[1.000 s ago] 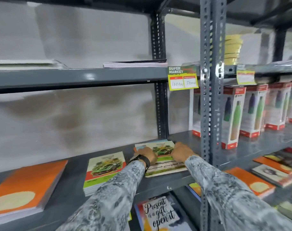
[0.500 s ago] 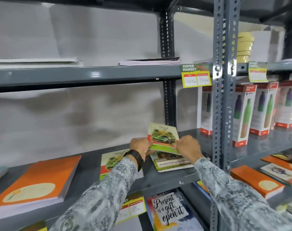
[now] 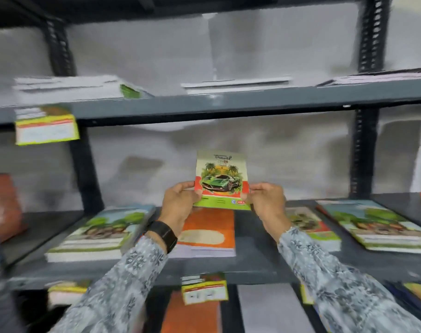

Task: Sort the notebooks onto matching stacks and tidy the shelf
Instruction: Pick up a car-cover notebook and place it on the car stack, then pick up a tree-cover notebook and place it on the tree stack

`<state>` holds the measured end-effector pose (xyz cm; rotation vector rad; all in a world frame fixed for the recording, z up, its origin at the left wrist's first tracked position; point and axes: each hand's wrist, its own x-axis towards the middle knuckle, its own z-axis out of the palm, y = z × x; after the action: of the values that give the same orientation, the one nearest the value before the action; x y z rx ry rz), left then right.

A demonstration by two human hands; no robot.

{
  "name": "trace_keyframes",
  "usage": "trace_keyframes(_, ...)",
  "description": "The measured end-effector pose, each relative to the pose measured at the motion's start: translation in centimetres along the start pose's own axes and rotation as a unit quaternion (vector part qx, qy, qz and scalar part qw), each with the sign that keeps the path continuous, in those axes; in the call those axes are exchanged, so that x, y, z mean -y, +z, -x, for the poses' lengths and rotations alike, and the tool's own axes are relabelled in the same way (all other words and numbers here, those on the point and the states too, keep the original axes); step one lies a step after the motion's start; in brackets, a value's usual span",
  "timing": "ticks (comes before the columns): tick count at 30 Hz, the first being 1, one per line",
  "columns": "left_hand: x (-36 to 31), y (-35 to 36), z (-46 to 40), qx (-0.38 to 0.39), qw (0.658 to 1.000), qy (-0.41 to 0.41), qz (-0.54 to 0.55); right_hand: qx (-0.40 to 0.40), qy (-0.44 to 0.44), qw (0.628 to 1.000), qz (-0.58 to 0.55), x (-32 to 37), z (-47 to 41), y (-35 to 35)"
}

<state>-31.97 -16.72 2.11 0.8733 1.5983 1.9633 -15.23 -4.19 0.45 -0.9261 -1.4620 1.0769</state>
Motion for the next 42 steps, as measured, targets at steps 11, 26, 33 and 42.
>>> trace_keyframes(11,0.3,-21.5,-1.1,-0.097,0.994,-0.012,-0.047,0.117,-0.004,0.993,-0.019,1.3,7.6,19.9)
trace_keyframes(26,2.0,-1.8,-0.5,0.047,0.997,0.001,-0.055,-0.017,-0.011,1.000,-0.001,-1.0,0.2,0.2)
trace_keyframes(33,6.3,14.3,2.0,0.137,0.978,-0.028,-0.156,-0.052,0.017,0.968,0.245,-3.6,-4.1,-16.3)
trace_keyframes(42,6.5,16.9,4.3,0.137,0.879,0.011,-0.457,0.088,-0.003,0.930,0.358,-6.1,-4.1,-19.4)
